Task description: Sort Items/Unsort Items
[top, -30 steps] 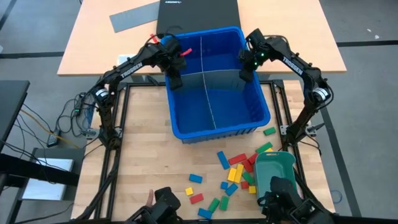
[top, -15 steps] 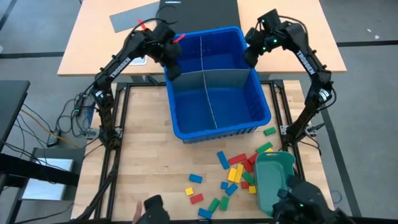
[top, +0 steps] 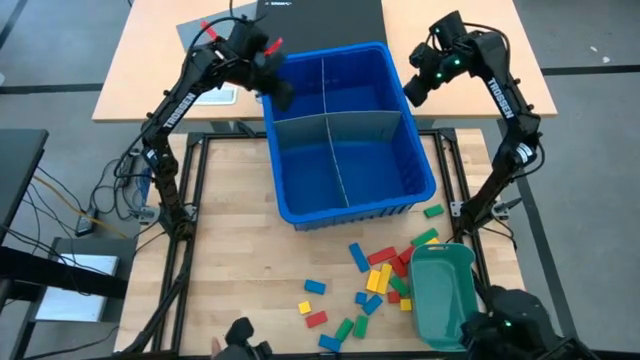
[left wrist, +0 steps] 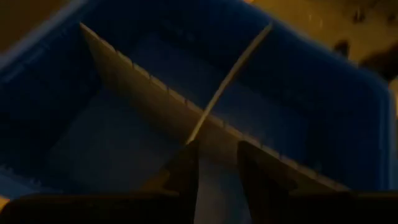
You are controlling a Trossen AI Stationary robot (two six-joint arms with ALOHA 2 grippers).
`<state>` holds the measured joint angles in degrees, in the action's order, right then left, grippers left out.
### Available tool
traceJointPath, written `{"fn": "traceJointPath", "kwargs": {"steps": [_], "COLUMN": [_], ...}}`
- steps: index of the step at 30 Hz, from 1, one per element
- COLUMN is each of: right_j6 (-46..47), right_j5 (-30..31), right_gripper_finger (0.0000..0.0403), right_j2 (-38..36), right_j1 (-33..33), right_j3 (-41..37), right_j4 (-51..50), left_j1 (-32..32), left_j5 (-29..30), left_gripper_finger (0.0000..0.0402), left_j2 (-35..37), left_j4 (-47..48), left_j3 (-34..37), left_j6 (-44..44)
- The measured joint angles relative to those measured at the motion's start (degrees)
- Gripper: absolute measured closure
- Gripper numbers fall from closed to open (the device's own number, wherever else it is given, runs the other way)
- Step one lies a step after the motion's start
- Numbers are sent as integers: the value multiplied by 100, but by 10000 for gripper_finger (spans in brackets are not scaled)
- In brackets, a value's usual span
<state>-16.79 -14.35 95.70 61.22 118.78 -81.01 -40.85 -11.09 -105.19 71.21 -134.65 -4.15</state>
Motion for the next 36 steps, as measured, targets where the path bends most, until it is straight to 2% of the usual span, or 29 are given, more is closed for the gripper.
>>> {"fn": "traceJointPath", "kwargs": {"steps": [4, 9, 11, 15, 20, 25, 30, 36], "right_j6": [-66, -41, -35, -33, -65, -84, -86, -75], "right_j5": [-27, -107, -237, -720, -1578, -2199, -2522, -2644], "right_gripper_finger": [393, 396, 399, 400, 401, 401, 402, 402], "right_j2": [-104, -225, -253, -333, -562, -879, -1295, -1928], "right_j1": [90, 216, 267, 306, 309, 301, 244, 59], "right_j3": [2, 4, 4, 4, -213, -730, -1382, -2179], "right_j4": [8, -135, -236, -286, -86, 120, 364, 775], "left_j1": [172, 567, 793, 1259, 1672, 2019, 2287, 2593], "left_j5": [-101, -249, -91, 362, 458, 310, 104, 85], "left_gripper_finger": [293, 330, 351, 394, 395, 398, 400, 400], "left_j2": [2, 45, 66, 102, 231, 262, 261, 258], "left_j4": [-329, 452, 789, 862, 98, -797, -1332, -1524], "left_j3": [-2, -2, -2, 0, 0, -2, -2, 0], "left_j6": [-395, -755, -833, -1019, -1154, -1155, -1260, -1302]}}
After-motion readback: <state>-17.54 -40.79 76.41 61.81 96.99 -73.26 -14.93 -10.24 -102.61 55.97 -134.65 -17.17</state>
